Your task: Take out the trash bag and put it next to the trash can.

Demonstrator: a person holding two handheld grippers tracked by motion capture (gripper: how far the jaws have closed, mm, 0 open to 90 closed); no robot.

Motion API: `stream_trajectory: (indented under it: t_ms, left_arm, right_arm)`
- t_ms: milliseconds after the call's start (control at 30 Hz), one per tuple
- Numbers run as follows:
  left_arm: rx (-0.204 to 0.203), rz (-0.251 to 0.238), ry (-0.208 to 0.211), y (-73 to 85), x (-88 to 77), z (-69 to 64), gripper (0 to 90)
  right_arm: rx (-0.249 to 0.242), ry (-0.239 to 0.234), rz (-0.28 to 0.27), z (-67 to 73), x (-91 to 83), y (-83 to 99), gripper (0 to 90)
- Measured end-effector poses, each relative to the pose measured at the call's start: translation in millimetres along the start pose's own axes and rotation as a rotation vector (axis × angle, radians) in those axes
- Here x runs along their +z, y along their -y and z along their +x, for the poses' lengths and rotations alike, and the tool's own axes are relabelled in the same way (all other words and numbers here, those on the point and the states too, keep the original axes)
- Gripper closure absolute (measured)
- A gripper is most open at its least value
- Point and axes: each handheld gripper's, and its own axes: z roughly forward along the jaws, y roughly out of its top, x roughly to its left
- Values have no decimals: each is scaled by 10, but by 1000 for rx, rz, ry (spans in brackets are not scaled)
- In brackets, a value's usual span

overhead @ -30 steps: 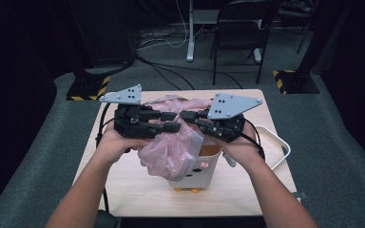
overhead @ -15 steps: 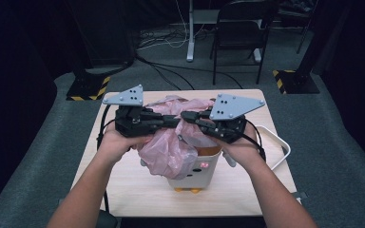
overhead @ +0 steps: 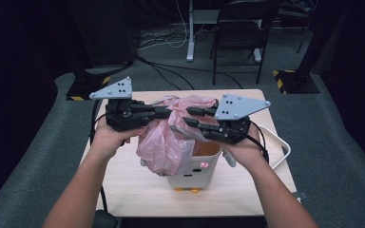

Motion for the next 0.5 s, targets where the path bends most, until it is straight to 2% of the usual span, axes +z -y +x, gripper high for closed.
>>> stream_trajectory:
  t_ms: [300,500]
  left_arm:
    - [-4,-36,-35,-93,-134,55,883]
    - [-8,-53,-58,-125,-190,97,883]
  right_arm:
    - [27,20,-5,-24,-105,25,635]
    - [40,15,-14,-32,-176,30,589]
